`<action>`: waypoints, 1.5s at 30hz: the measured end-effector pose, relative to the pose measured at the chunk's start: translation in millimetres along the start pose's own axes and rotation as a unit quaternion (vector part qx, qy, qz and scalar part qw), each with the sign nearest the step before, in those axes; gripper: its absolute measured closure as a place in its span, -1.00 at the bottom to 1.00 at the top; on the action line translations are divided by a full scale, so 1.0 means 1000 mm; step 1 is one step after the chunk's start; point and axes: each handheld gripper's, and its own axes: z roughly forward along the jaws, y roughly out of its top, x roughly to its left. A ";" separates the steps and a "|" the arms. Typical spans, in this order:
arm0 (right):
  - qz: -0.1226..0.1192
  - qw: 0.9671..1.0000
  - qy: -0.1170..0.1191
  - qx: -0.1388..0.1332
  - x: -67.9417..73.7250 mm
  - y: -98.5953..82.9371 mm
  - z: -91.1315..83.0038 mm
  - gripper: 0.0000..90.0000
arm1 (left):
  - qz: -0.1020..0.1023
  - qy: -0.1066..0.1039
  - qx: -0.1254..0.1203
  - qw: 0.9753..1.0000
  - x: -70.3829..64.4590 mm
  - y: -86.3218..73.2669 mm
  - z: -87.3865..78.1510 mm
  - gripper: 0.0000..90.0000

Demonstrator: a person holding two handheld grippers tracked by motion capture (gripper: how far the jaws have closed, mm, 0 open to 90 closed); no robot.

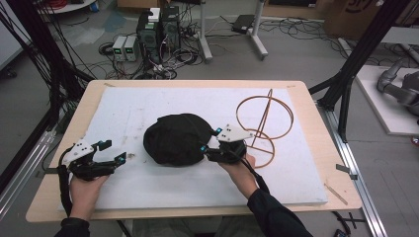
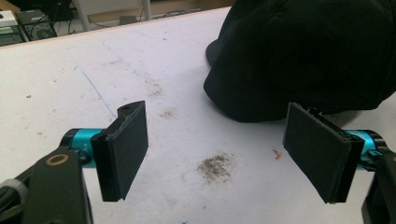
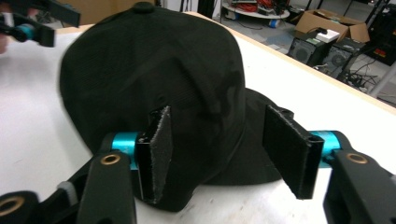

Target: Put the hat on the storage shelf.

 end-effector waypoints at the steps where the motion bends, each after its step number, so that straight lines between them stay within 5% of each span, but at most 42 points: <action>1: -0.002 1.000 -0.002 0.003 -0.001 0.001 0.003 -0.01 | 0.000 0.001 0.000 1.000 0.000 0.000 0.000 -0.50; 16: -0.012 0.998 0.027 0.056 -0.007 0.013 0.040 0.11 | -0.004 0.001 0.002 1.000 0.000 -0.002 0.000 -0.50; 21: -0.015 0.996 0.050 0.067 -0.006 0.015 0.046 0.37 | -0.005 -0.001 0.004 1.000 0.000 -0.002 0.000 -0.49; 25: -0.010 0.996 0.054 0.074 -0.008 0.014 0.049 0.29 | -0.005 -0.001 0.002 1.000 0.000 -0.002 -0.001 -0.49; 34: -0.015 0.996 0.054 0.075 -0.006 0.013 0.049 0.30 | -0.003 -0.003 0.006 1.000 -0.001 -0.003 0.000 -0.49; 40: -0.041 0.996 0.030 0.068 -0.006 0.015 0.048 0.78 | -0.004 -0.002 0.004 1.000 -0.001 -0.003 0.000 -0.49; 45: -0.048 0.997 0.010 0.060 -0.004 0.017 0.044 0.94 | -0.004 -0.002 0.003 1.000 -0.001 -0.003 -0.001 -0.49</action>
